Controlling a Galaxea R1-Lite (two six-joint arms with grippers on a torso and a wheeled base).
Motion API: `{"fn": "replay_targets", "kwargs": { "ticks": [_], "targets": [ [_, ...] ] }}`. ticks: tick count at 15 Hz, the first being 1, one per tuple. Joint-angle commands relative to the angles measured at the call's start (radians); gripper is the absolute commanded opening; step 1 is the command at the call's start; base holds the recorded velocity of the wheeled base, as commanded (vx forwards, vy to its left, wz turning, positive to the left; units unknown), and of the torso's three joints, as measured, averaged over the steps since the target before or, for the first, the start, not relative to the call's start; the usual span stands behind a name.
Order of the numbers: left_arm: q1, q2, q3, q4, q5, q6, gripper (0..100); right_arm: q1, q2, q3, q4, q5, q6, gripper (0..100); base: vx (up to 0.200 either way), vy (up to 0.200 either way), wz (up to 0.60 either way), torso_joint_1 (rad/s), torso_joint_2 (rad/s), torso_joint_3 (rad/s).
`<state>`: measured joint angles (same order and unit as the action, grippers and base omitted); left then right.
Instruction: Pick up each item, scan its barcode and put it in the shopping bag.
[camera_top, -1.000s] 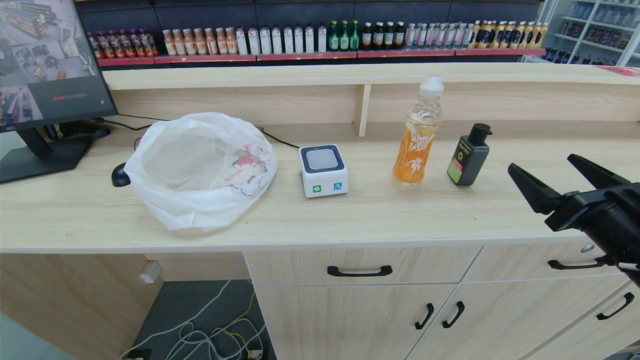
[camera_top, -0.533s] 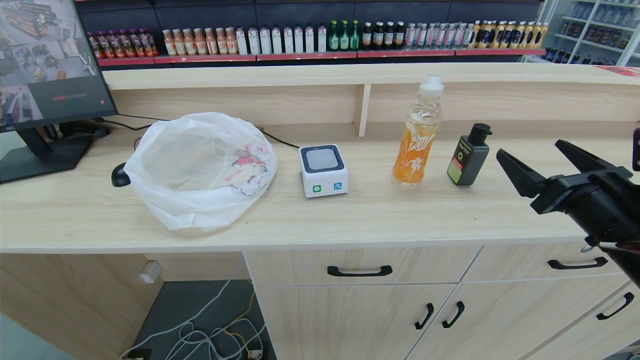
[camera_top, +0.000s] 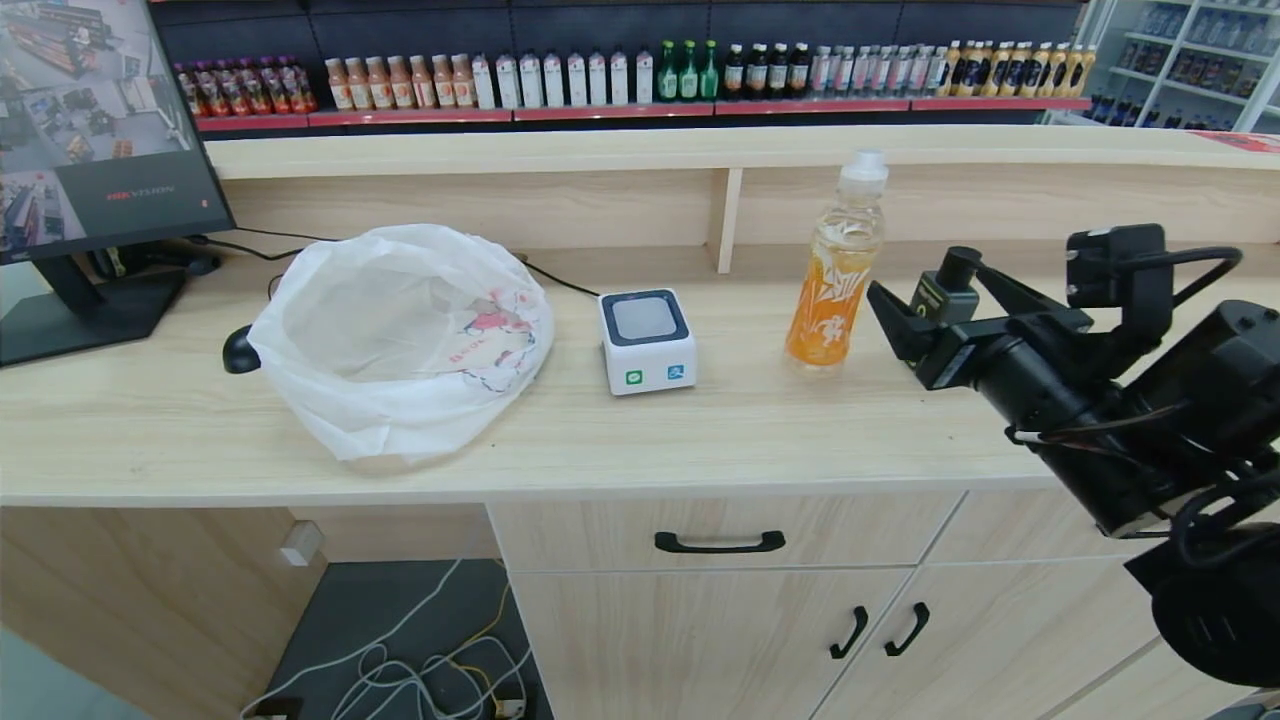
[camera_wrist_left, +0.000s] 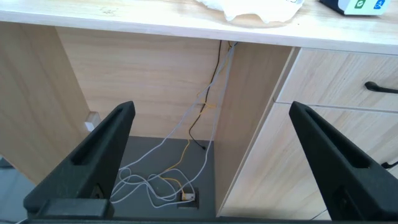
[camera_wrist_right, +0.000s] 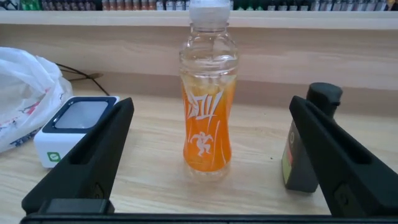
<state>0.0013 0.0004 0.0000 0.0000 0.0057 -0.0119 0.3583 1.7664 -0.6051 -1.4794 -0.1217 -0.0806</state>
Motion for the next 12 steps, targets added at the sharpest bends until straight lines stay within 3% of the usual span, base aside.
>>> {"fn": "replay_targets", "kwargs": {
  "ticks": [1, 8, 12],
  "targets": [
    [0.0, 0.0, 0.0, 0.0, 0.0, 0.0, 100, 0.004, 0.088, -0.056, -0.001, -0.001, 0.001, 100, 0.0, 0.0, 0.0, 0.0, 0.0, 0.0],
    [0.0, 0.0, 0.0, 0.0, 0.0, 0.0, 100, 0.011, 0.248, -0.234, 0.005, 0.001, 0.002, 100, 0.0, 0.0, 0.0, 0.0, 0.0, 0.0],
    [0.0, 0.0, 0.0, 0.0, 0.0, 0.0, 100, 0.01, 0.268, -0.249, 0.007, -0.001, 0.004, 100, 0.0, 0.0, 0.0, 0.0, 0.0, 0.0]
  ]
}}
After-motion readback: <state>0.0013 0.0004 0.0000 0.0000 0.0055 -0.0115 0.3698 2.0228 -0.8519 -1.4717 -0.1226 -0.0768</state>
